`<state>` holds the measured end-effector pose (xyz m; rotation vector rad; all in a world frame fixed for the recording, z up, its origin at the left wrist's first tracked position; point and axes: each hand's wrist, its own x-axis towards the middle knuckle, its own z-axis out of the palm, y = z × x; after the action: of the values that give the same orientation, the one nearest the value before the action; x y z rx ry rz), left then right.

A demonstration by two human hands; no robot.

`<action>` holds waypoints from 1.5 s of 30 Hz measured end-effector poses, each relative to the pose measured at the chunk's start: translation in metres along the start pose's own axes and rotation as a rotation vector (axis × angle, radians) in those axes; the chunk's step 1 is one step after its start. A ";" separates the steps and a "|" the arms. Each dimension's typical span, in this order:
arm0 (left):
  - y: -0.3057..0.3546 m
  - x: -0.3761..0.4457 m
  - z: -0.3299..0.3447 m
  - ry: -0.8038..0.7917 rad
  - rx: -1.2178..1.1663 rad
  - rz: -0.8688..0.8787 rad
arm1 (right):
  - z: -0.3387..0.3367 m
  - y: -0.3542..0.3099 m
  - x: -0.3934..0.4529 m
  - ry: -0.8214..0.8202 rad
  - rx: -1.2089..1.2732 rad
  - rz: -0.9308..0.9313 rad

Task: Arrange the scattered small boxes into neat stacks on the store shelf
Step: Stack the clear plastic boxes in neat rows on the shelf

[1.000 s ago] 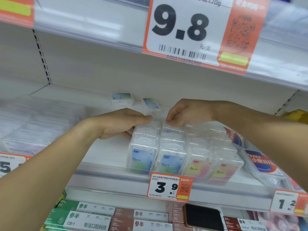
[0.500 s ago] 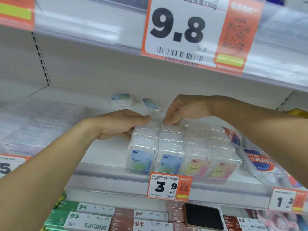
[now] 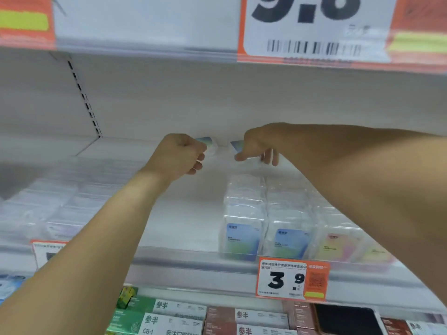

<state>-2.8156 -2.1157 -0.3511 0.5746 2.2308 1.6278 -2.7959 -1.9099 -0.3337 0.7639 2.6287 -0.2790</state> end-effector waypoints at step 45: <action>0.010 0.034 0.008 -0.455 0.273 -0.015 | -0.005 0.081 -0.079 0.117 0.301 -0.366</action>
<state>-2.8396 -2.0895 -0.3450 0.8944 2.1054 1.0526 -2.6918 -1.8784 -0.3032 0.3875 2.8652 -0.7665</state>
